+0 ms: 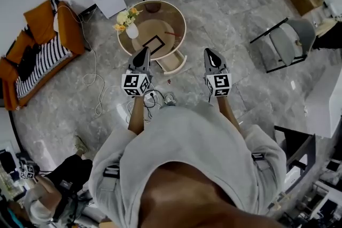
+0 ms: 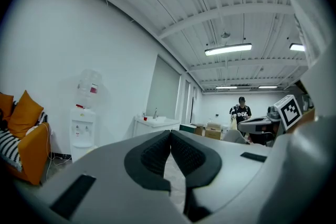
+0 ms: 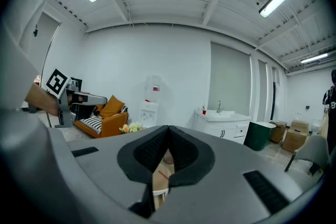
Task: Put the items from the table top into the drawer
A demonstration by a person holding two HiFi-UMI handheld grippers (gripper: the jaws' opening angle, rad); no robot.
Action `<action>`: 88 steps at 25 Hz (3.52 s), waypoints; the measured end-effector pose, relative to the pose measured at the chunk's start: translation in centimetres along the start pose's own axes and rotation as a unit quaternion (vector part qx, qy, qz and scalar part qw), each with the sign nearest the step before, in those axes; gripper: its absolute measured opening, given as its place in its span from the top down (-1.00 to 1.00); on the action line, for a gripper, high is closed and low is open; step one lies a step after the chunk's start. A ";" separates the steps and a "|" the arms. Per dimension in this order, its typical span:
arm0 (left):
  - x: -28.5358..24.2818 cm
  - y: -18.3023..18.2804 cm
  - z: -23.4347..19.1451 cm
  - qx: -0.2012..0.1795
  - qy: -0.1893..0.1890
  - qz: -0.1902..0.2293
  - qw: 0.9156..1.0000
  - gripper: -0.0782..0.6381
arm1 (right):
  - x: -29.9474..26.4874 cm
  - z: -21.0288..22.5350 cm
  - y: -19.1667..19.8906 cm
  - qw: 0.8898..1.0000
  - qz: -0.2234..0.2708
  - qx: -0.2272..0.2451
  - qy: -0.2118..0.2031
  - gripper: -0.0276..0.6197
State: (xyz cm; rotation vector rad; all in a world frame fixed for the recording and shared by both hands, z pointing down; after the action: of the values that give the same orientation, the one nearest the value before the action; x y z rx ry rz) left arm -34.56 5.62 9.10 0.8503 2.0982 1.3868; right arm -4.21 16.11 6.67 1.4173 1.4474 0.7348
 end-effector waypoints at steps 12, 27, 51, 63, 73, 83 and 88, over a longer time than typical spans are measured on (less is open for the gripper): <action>-6.6 -0.3 -6.2 0.004 0.003 -0.018 1.000 0.74 | -7.9 0.8 0.5 1.000 -0.016 0.002 -0.010 0.84; -14.4 4.6 -6.7 -0.003 -0.061 -0.095 0.994 0.74 | -16.1 5.9 9.2 0.992 -0.062 -0.042 -0.099 0.84; -16.8 19.7 -10.5 -0.028 -0.115 -0.171 0.978 0.74 | -20.4 2.8 25.4 0.979 -0.084 -0.072 -0.170 0.84; -15.2 30.8 -17.0 -0.042 -0.047 -0.208 0.976 0.73 | -18.8 -5.8 32.7 0.981 -0.113 -0.080 -0.138 0.84; -18.3 37.0 -20.2 -0.122 -0.008 -0.333 0.935 0.73 | -16.2 -8.8 37.8 0.968 -0.128 -0.097 -0.192 0.84; -23.5 40.8 -21.7 -0.224 -0.030 -0.469 0.854 0.72 | -16.3 -8.5 37.9 0.962 -0.108 -0.090 -0.234 0.84; -25.4 41.9 -22.7 -0.224 -0.026 -0.501 0.836 0.51 | -16.8 -7.5 38.2 0.961 -0.108 -0.095 -0.236 0.84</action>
State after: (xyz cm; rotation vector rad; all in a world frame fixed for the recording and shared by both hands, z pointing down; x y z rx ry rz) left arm -22.80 -14.72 57.77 -0.3919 1.6069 1.1074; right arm 2.31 6.92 47.53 1.1645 1.1013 0.3532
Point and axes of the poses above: the fingertips, and each gripper's own axes: x backward along the fingers, z to its right, y out of its underside, the point moved 9 cm from there along x, backward along the fingers, and after that the axes turned 14 degrees about x, right-handed, at the moved point
